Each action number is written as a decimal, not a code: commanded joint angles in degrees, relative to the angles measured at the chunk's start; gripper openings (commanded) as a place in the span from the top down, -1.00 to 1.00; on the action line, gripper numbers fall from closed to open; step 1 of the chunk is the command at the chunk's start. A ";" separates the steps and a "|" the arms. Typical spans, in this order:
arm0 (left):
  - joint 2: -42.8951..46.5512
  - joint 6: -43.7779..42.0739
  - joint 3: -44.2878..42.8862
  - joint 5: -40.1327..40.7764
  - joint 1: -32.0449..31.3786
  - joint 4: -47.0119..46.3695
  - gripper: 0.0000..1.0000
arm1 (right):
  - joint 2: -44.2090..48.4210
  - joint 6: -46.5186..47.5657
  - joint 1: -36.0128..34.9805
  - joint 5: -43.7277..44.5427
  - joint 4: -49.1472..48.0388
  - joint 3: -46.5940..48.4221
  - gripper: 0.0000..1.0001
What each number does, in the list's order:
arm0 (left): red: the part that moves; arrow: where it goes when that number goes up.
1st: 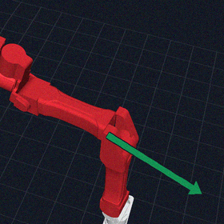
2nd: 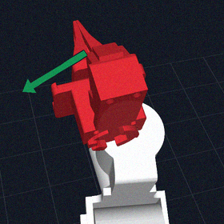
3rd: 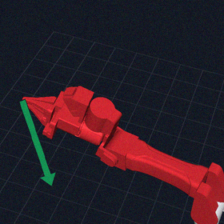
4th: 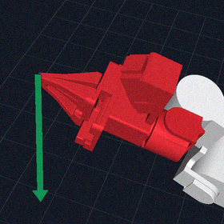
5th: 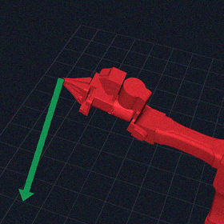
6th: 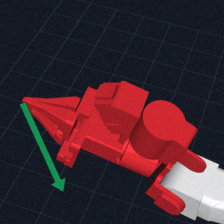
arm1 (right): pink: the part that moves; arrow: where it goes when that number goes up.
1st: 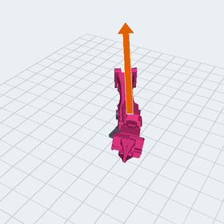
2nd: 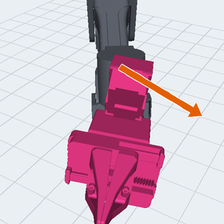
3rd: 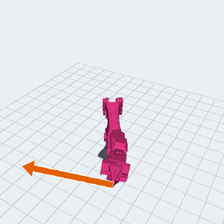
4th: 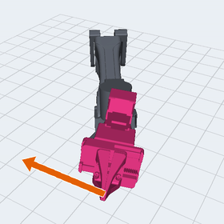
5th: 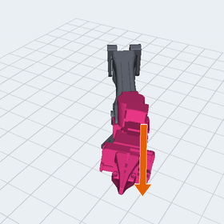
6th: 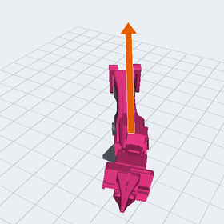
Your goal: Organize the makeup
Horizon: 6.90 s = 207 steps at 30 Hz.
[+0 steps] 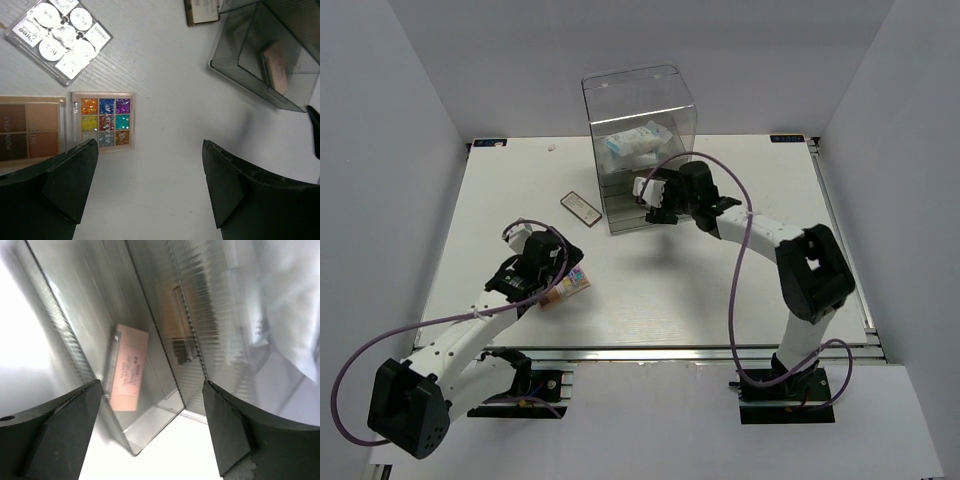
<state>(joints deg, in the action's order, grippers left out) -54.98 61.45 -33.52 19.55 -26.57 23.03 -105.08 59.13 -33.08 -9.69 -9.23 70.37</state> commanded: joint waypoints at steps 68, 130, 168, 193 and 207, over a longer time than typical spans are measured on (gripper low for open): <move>-28.87 -16.98 -12.01 -7.68 4.15 9.67 -0.93 | 22.55 -31.71 7.06 -23.97 13.89 -11.66 -0.79; -47.06 -10.12 -21.07 -3.11 1.34 13.73 -0.35 | 23.16 -32.85 9.87 -25.02 12.66 -11.83 -0.79; -49.08 -15.22 -39.96 -4.09 -4.37 -28.47 0.64 | 31.60 -36.11 16.29 -22.12 5.81 -17.19 -0.79; -51.37 -15.57 -38.55 1.02 -6.22 -24.87 -0.96 | 31.60 -35.58 16.91 -23.53 6.42 -17.37 -0.79; -42.68 -16.54 -36.10 -1.71 -7.01 -24.79 -0.96 | 31.51 -32.60 16.91 -27.65 9.05 -17.28 -0.79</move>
<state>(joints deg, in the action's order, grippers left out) -104.38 45.84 -70.50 18.79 -33.21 -1.58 -74.96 24.84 -16.51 -34.22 -1.15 53.43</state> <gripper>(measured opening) 0.981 0.895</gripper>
